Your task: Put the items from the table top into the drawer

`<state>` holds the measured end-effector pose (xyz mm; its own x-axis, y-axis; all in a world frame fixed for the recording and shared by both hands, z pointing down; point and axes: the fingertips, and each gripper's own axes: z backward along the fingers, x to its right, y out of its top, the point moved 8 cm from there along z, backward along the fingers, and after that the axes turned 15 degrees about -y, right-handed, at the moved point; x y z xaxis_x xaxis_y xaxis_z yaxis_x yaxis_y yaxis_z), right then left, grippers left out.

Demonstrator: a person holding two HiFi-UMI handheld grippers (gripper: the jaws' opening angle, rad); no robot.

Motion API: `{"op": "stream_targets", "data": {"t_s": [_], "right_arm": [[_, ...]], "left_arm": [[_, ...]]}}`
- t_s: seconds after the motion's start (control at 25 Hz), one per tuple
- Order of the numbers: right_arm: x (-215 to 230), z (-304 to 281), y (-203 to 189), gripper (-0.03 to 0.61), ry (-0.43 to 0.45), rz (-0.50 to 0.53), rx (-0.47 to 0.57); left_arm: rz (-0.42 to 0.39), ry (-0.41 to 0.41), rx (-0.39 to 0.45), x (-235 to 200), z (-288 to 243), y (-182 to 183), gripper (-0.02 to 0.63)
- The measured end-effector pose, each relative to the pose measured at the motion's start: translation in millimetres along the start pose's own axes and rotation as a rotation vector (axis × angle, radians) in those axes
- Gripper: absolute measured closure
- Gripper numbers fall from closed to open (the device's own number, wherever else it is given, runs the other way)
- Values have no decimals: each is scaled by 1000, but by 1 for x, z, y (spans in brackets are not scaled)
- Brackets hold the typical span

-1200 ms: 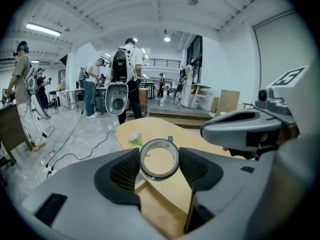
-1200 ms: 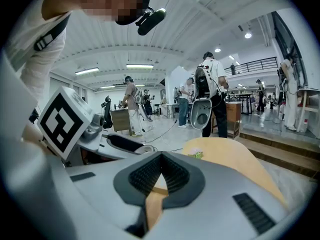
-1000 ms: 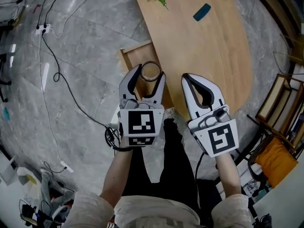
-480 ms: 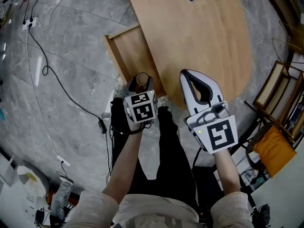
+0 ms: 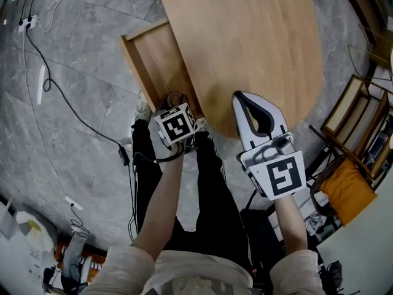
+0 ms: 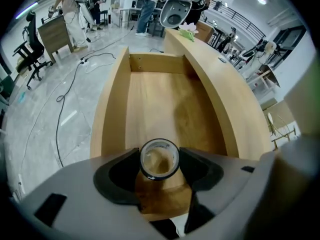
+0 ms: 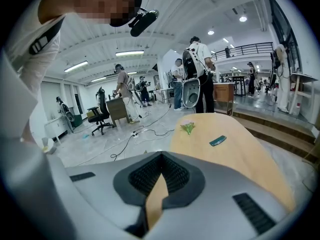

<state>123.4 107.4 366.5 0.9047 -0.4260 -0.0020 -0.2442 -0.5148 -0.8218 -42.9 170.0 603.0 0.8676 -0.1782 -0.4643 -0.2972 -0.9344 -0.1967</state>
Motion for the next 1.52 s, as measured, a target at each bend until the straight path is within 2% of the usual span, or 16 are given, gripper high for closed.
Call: {"op": "stream_targets", "data": {"t_s": [0.2, 0.36, 0.6, 1.04, 1.24, 1.36, 1.44, 1.52], "right_arm": [[-3, -2, -2, 573, 3, -13, -2], [-4, -3, -3, 573, 6, -20, -2], [-6, -3, -4, 572, 6, -28, -5], [-11, -3, -3, 573, 28, -33, 11], [-12, -2, 3, 572, 13, -55, 28], [-14, -3, 13, 573, 11, -47, 50], [-15, -3, 23, 572, 4, -43, 71], [-15, -4, 34, 573, -15, -43, 89]], "left_arm": [[34, -14, -29, 0, -7, -4, 353], [13, -29, -43, 0, -10, -7, 353], [34, -6, -24, 1, -10, -7, 352], [-29, -35, 1, 5, -3, 1, 351], [-59, -59, 49, 11, 14, 21, 351], [-90, -98, 128, 22, 29, 52, 360], [-116, -112, 194, 31, 43, 78, 400], [-193, -103, 266, 43, 65, 105, 460]]}}
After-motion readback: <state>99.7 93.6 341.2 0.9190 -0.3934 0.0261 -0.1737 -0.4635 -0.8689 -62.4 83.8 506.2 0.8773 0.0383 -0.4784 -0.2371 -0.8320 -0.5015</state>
